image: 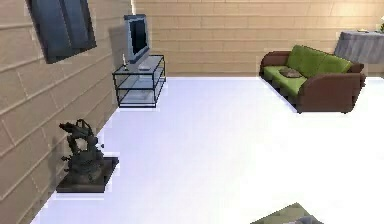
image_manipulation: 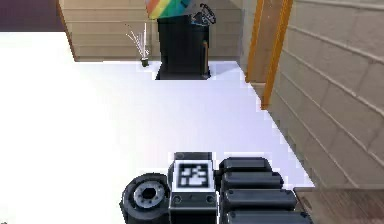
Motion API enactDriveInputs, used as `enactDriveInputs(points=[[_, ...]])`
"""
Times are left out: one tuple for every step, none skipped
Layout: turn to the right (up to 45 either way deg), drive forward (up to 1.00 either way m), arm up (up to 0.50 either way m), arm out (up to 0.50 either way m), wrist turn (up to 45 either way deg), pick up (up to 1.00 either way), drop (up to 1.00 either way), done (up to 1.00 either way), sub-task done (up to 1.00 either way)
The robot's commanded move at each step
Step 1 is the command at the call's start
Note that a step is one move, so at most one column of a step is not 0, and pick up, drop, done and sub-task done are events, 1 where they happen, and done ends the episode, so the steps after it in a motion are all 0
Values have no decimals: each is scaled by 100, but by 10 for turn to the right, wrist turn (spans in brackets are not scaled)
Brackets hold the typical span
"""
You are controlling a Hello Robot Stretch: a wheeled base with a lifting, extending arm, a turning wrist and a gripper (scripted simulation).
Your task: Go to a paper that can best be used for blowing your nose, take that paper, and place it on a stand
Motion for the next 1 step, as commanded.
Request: enactDriveInputs(points=[[0, 15, 0, 0, 0, 0, 0, 0, 0]])
